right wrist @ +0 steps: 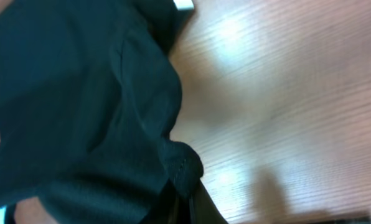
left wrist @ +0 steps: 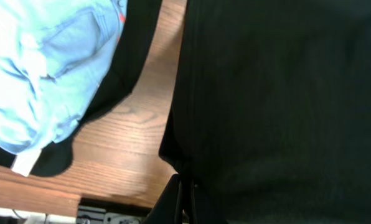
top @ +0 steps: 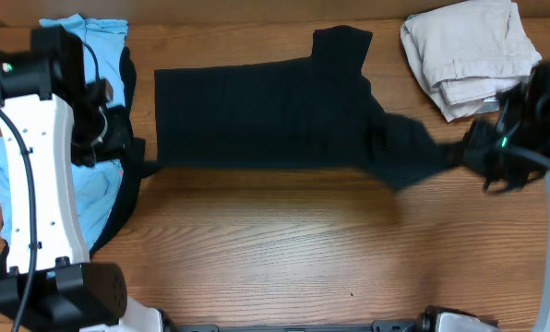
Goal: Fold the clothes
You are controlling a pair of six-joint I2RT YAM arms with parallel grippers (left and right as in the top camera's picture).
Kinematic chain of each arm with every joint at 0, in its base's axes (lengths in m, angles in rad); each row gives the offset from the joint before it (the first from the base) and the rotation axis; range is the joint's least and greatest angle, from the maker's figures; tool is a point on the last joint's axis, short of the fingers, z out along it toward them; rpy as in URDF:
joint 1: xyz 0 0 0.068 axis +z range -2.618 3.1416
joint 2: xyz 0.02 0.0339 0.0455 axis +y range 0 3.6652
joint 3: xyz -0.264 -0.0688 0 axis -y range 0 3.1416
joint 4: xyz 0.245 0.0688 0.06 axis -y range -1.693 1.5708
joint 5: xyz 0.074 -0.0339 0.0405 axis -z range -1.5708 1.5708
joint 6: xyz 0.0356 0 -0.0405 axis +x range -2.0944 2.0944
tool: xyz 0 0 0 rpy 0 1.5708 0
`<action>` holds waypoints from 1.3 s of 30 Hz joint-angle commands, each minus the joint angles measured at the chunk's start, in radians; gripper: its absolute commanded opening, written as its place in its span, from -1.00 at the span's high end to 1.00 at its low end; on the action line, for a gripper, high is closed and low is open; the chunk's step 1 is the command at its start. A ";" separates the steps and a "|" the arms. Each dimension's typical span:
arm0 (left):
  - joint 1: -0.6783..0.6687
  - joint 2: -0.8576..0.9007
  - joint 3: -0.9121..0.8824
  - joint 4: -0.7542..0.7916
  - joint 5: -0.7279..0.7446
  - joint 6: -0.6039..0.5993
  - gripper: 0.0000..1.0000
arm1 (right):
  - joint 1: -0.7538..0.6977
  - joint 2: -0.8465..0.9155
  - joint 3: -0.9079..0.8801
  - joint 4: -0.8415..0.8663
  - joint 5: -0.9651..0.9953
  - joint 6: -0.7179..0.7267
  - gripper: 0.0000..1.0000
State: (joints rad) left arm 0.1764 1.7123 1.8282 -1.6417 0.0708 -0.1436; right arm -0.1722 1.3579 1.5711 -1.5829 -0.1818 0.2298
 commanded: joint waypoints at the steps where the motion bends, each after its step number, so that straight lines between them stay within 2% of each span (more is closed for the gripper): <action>1: -0.001 -0.032 -0.168 0.050 -0.029 -0.044 0.91 | -0.003 -0.089 -0.140 0.008 0.039 0.084 0.92; 8: -0.001 -0.045 -0.522 0.278 -0.026 -0.130 0.92 | -0.003 -0.118 -0.389 0.031 0.025 0.133 0.92; 14: -0.001 -0.045 -0.710 0.409 -0.025 -0.153 0.91 | -0.003 -0.118 -0.492 0.083 0.024 0.196 0.91; 19: -0.001 -0.045 -0.747 0.431 -0.021 -0.153 0.91 | -0.003 -0.118 -0.494 0.065 0.022 0.221 0.67; 20: -0.001 -0.045 -0.747 0.432 -0.018 -0.153 0.80 | -0.003 -0.118 -0.494 0.061 0.017 0.220 0.57; 21: -0.001 -0.045 -0.747 0.432 -0.015 -0.152 0.45 | -0.003 -0.118 -0.494 0.053 0.011 0.220 0.39; 22: -0.001 -0.045 -0.747 0.432 -0.009 -0.152 0.20 | -0.003 -0.118 -0.494 0.048 0.005 0.219 0.31; 24: -0.001 -0.045 -0.747 0.436 0.001 -0.152 -0.12 | -0.003 -0.118 -0.494 0.046 0.000 0.209 0.24; 25: -0.001 -0.045 -0.747 0.439 0.001 -0.152 -0.22 | -0.003 -0.118 -0.494 0.054 0.001 0.208 0.22; 26: -0.001 -0.045 -0.747 0.446 0.001 -0.152 -0.41 | -0.003 -0.118 -0.489 0.084 0.000 0.189 0.20; 28: 0.000 -0.045 -0.746 0.455 0.001 -0.152 -0.52 | -0.003 -0.118 -0.482 0.130 0.000 0.168 0.18; 30: 0.000 -0.045 -0.740 0.481 0.001 -0.146 -0.66 | -0.003 -0.118 -0.476 0.205 -0.003 0.128 0.03; 33: -0.001 -0.045 -0.713 0.568 0.002 -0.095 -1.00 | 0.015 -0.108 -0.476 0.356 -0.009 0.074 -0.09; 35: -0.001 -0.045 -0.697 0.656 0.016 -0.068 -0.99 | 0.039 -0.086 -0.476 0.446 -0.018 0.047 -0.16; 39: -0.001 -0.045 -0.690 0.824 0.135 0.013 -1.00 | 0.114 0.010 -0.476 0.632 -0.019 -0.011 -0.25</action>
State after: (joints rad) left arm 0.1768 1.6863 1.1034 -0.8860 0.1036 -0.2237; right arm -0.1108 1.2972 1.0809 -1.0241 -0.1860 0.2935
